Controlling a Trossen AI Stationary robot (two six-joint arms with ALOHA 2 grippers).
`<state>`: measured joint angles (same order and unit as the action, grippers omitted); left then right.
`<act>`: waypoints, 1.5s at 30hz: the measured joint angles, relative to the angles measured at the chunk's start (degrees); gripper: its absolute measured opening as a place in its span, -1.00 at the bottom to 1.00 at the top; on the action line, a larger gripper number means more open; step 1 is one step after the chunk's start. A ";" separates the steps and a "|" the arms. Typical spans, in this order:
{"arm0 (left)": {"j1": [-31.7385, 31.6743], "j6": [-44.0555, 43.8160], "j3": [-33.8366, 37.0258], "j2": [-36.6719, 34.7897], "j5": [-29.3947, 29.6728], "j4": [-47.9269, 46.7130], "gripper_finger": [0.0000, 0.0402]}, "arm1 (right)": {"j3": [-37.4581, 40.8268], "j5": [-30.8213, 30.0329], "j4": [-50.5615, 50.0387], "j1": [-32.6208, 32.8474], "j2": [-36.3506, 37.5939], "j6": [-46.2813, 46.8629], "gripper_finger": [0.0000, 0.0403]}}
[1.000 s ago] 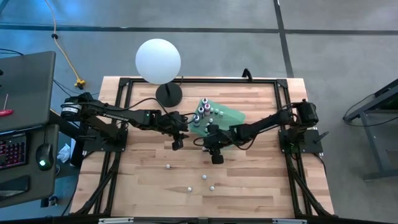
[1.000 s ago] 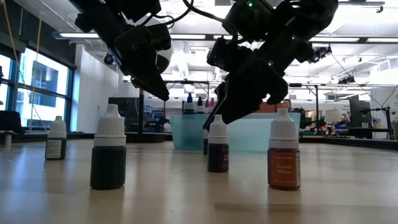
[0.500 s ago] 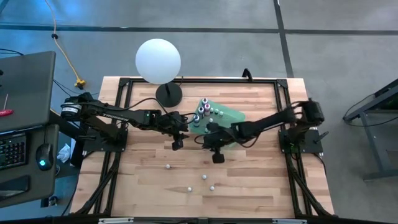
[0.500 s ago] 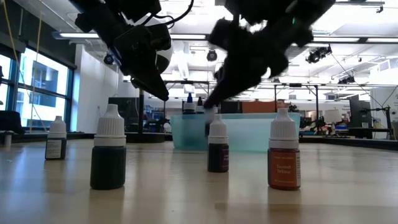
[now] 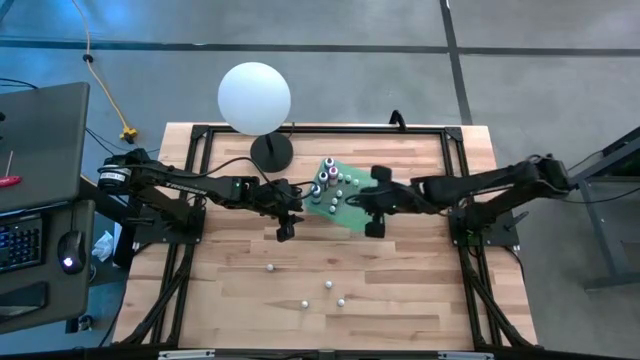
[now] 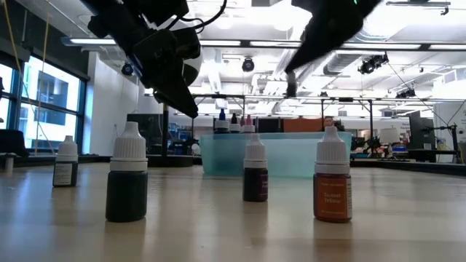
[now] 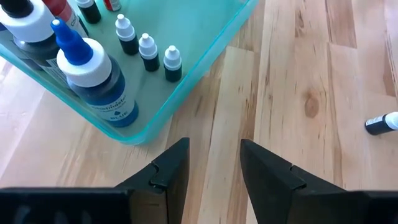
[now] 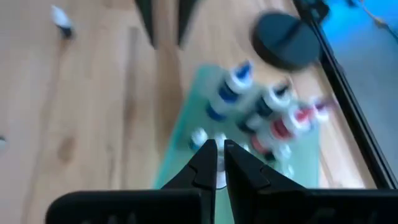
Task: Pick & Place food coloring
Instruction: Put the top small purple food coloring bottle into the green container, then put the small purple food coloring bottle into the green container
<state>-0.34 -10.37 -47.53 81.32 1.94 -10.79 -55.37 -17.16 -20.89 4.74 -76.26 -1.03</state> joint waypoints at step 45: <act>0.00 0.00 0.00 0.00 0.21 0.41 -0.30 | 12.80 26.93 8.50 -19.05 -1.01 -7.00 -0.48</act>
<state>-0.34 -10.37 -47.53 81.32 2.15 -10.38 -42.57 9.77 -12.40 -14.31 -77.28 -8.03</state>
